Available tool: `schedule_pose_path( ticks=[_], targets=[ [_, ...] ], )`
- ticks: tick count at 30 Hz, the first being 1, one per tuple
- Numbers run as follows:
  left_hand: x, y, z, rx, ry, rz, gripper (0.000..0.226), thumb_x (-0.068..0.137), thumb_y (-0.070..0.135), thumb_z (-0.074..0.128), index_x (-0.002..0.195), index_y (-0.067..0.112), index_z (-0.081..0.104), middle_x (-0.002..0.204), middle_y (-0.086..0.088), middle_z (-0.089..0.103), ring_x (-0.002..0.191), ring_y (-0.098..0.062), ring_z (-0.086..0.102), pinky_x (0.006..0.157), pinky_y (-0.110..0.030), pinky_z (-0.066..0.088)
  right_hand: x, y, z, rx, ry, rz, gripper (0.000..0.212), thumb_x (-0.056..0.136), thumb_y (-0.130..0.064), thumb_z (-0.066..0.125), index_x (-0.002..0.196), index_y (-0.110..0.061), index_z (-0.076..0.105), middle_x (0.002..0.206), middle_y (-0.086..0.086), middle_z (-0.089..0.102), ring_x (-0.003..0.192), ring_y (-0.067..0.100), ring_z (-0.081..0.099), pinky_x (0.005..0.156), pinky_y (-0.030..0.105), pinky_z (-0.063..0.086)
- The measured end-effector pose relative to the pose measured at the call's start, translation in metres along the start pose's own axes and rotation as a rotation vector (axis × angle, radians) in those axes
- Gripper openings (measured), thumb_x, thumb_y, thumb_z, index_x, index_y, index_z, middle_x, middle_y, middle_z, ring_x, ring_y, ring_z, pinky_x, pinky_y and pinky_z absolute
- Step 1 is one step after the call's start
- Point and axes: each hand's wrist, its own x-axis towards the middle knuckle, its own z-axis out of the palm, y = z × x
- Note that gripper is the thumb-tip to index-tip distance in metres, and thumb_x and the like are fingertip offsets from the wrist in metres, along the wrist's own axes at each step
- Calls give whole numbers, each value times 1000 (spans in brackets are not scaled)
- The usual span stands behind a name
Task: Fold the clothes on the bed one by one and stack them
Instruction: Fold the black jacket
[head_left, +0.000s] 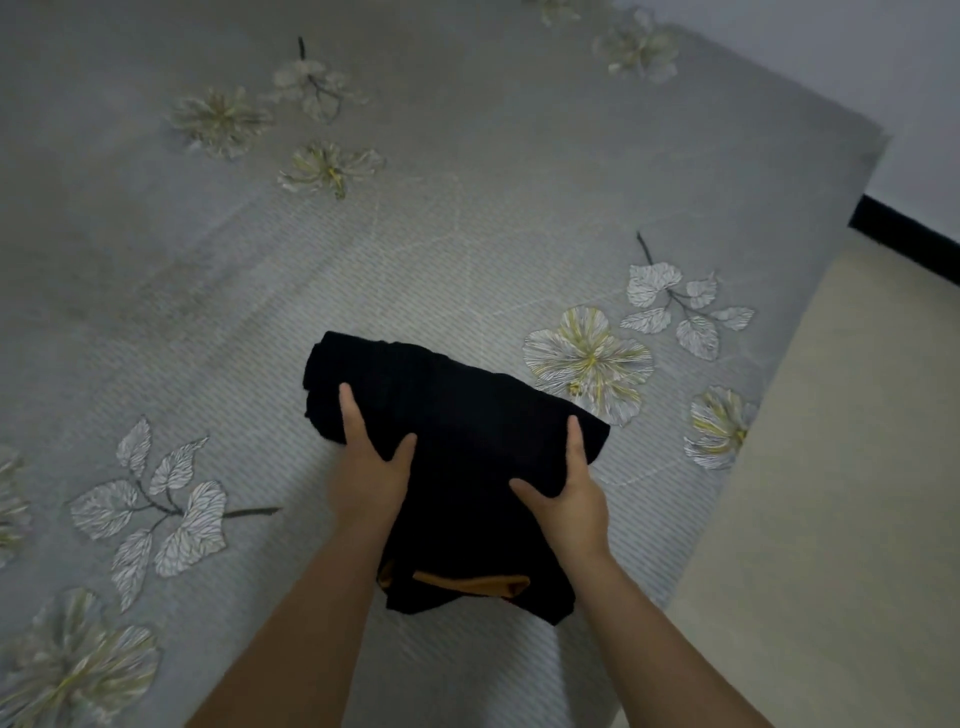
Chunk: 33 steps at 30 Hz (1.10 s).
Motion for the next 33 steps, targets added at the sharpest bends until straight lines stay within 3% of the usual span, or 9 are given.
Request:
schedule_pose_path(
  ticks=[4, 9, 12, 16, 19, 28, 33],
  targets=[
    [-5, 20, -5, -132, -68, 16, 84, 90, 15, 56, 143, 37, -5, 149, 1, 24, 120, -7, 32, 98, -24, 27, 1, -4, -15, 107, -52, 16, 82, 84, -12, 65, 145, -28, 13, 132, 1, 50, 98, 3, 47, 76, 2, 33],
    [-23, 95, 7, -152, -109, 75, 83, 88, 9, 58, 145, 35, 3, 145, 1, 30, 116, -4, 32, 97, -22, 29, 9, -22, -100, 84, 8, -21, 77, 84, -15, 65, 145, -24, 19, 124, 9, 58, 109, 20, 56, 78, 9, 36],
    [-32, 162, 35, -201, -138, 135, 82, 87, 8, 59, 144, 37, 8, 143, 2, 34, 120, -9, 37, 97, -25, 32, 13, -41, -177, 107, 81, -77, 77, 83, -17, 66, 144, -27, 20, 130, 4, 53, 116, 18, 52, 90, 16, 37],
    [-46, 276, 87, -270, -230, 254, 73, 86, 6, 59, 142, 36, 22, 124, 10, 38, 112, -7, 39, 97, -27, 36, 23, -68, -302, 127, 198, -168, 79, 83, -19, 66, 145, -26, 18, 135, 3, 49, 121, 18, 48, 92, 15, 34],
    [-63, 368, 133, -309, -323, 342, 67, 87, 3, 57, 141, 32, 29, 123, 9, 39, 111, -8, 42, 95, -29, 41, 31, -85, -407, 118, 285, -246, 80, 82, -20, 67, 145, -27, 18, 137, 4, 48, 122, 19, 47, 93, 18, 35],
    [-106, 599, 257, -204, -395, 737, 87, 82, 5, 65, 145, 32, 11, 145, 5, 30, 132, -13, 30, 106, -31, 30, 43, -122, -675, -15, 454, -475, 95, 79, -22, 70, 146, -32, 4, 141, 0, 41, 124, 21, 45, 96, 26, 37],
    [-101, 697, 302, -189, -416, 890, 92, 81, 5, 66, 145, 35, 6, 127, 16, 32, 124, -6, 32, 103, -29, 33, 68, -143, -777, -89, 486, -551, 103, 78, -19, 71, 144, -35, -6, 142, -2, 40, 123, 20, 45, 93, 25, 39]
  ],
)
